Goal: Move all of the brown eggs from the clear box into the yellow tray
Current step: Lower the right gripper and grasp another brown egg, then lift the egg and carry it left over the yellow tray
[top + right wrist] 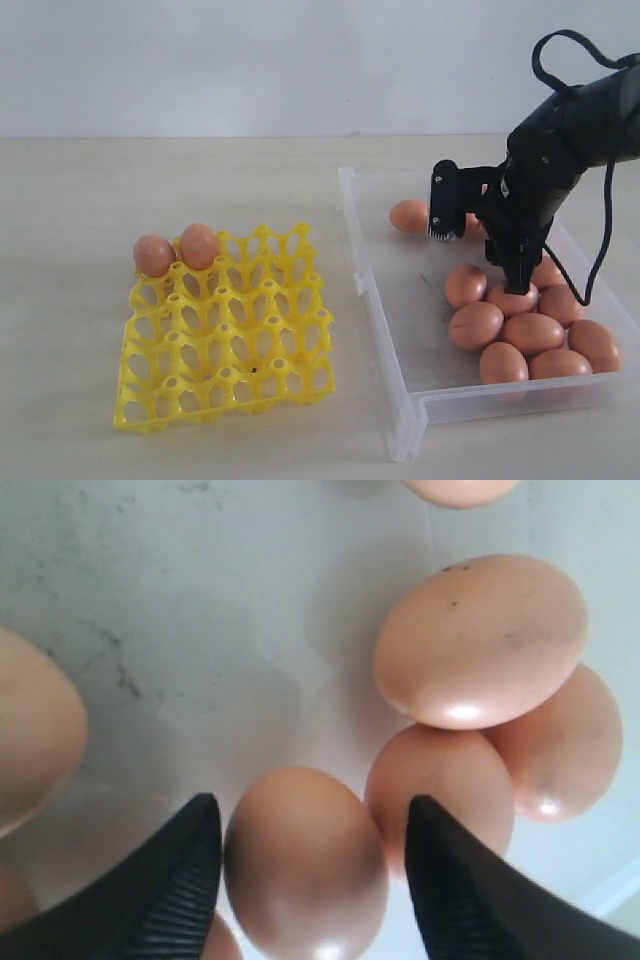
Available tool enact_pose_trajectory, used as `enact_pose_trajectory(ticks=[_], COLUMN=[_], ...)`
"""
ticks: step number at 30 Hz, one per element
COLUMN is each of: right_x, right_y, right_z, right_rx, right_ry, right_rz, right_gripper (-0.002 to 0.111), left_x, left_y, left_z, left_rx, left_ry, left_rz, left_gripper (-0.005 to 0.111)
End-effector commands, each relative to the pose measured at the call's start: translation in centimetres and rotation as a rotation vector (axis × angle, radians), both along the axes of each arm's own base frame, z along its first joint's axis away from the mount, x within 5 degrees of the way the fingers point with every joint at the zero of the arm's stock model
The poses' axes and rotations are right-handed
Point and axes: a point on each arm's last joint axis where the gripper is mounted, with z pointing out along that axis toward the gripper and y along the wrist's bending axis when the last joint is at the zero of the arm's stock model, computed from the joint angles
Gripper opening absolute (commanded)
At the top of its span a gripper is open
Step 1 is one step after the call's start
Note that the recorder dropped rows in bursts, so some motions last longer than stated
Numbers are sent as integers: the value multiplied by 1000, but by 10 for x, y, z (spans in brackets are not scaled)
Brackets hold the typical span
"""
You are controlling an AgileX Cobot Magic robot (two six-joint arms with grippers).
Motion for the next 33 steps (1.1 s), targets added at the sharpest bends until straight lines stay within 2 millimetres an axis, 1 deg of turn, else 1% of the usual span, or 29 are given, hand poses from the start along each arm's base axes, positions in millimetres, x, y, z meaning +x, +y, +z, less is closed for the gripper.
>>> enact_pose_trajectory(ticks=[1, 3, 5, 6, 7, 8, 12, 15, 16, 18, 21, 23, 24, 26, 27, 28, 29, 33], right_x=[-2, -3, -2, -1, -1, 1, 5, 10, 14, 14, 12, 11, 11, 10, 10, 10, 8, 3], right_y=[-9, -10, -11, -12, -12, -11, -6, 0, 3, 6, 7, 10, 10, 14, 16, 17, 22, 41], right_z=[1, 1, -2, -2, -2, -1, 0, 5, 12, 19, 25, 37, 42, 54, 63, 66, 75, 83], right_rx=[-65, -83, -93, -96, -89, -77, 12, 146, 231, 328, 393, 508, 545, 640, 713, 749, 799, 845], right_ry=[39, 47, 44, 33, 27, 13, -43, -114, -156, -171, -162, -186, -198, -227, -242, -246, -263, -280], right_rz=[-19, -22, -41, -58, -66, -62, -114, -219, -294, -380, -444, -544, -565, -592, -619, -635, -632, -564], right_gripper=[51, 51, 47, 32, 20, 0, 0, 0, 0, 0, 0, 0, 0, 0, 0, 0, 0, 0], left_x=[0, 0, 0, 0, 0, 0, 0, 0, 0, 0, 0, 0, 0, 0, 0, 0, 0, 0], left_y=[0, 0, 0, 0, 0, 0, 0, 0, 0, 0, 0, 0, 0, 0, 0, 0, 0, 0], left_z=[-1, -1, -1, -1, -1, -1, -1, -1, -1, -1, -1, -1, -1, -1, -1, -1, -1, -1], left_rx=[-17, -17, -17, -17, -17, -17, -17, -17, -17, -17, -18, -18, -18, -18, -18, -18, -17, -17], left_ry=[-4, -4, -4, -4, -4, -4, -4, -4, -4, -4, -2, -2, -2, -2, -2, -2, -5, -5], left_rz=[-2, -2, -2, -2, -2, -2, -2, -2, -2, -2, -2, -2, -2, -2, -2, -2, -2, -2], left_gripper=[4, 4, 4, 4, 4, 4, 4, 4, 4, 4, 4, 4, 4, 4, 4, 4, 4, 4])
